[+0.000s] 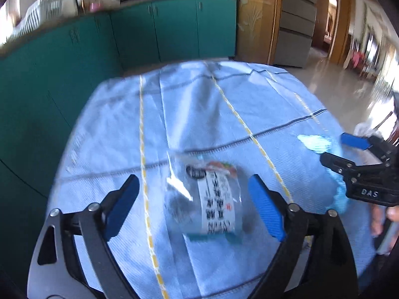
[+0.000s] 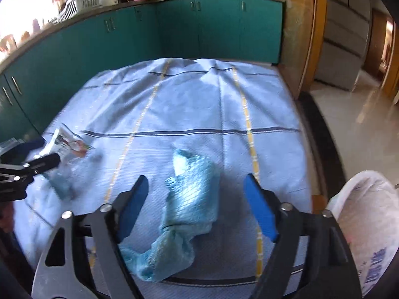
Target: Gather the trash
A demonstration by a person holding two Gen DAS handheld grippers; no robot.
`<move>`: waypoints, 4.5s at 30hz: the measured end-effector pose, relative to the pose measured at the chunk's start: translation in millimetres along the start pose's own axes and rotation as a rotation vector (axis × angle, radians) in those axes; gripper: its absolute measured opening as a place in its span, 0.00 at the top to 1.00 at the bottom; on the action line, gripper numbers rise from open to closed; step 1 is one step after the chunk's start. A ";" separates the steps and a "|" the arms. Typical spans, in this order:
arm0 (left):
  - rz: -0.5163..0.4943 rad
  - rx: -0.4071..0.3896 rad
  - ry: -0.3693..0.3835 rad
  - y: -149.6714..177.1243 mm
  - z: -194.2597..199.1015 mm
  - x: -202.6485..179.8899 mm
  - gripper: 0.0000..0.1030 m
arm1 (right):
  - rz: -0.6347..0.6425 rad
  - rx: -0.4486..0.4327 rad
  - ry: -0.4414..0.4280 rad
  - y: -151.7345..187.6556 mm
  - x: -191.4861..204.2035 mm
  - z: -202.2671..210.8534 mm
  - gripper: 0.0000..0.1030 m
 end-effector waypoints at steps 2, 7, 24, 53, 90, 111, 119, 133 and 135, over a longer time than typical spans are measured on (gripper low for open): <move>-0.039 0.012 -0.017 -0.3 -4.7 -5.4 0.11 | 0.016 0.012 0.026 3.5 -0.6 -4.3 0.22; -0.119 0.090 -0.020 15.4 -20.7 -16.3 0.21 | 0.062 0.032 0.061 12.6 1.1 -13.7 0.23; -0.053 -0.038 0.005 -9.8 13.3 -19.4 0.46 | 0.071 -0.064 -0.028 -0.2 11.0 26.1 0.65; -0.087 -0.299 0.178 -93.3 67.9 -211.9 0.46 | -0.242 -0.286 0.152 2.1 -178.1 141.2 0.65; -0.262 -0.256 0.427 -88.7 29.7 -414.9 0.28 | -0.439 -0.239 0.306 63.1 -308.8 155.9 0.65; -0.174 -0.374 0.180 -83.2 100.7 -293.1 0.09 | -0.446 -0.422 0.225 39.4 -275.0 199.4 0.07; -0.100 -0.417 0.029 -27.2 202.1 -193.7 0.03 | -0.392 -0.487 0.164 98.7 -169.4 260.5 0.03; -0.064 -0.487 -0.080 38.3 311.0 -123.2 0.03 | -0.172 -0.572 0.155 124.4 -56.0 346.3 0.03; -0.063 -0.502 -0.086 42.8 321.3 -118.1 0.03 | -0.173 -0.578 0.138 124.4 -50.4 350.3 0.03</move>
Point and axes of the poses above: each gripper's, at about its wrist camera, not at the fingertips, and z roughly against the way its jaws point, x to its left, y to its underside, the point moved 10 cm from there along -z, roughly the way its jaws point, and after that the axes turned 10 degrees about -z, right-handed, at the moved point
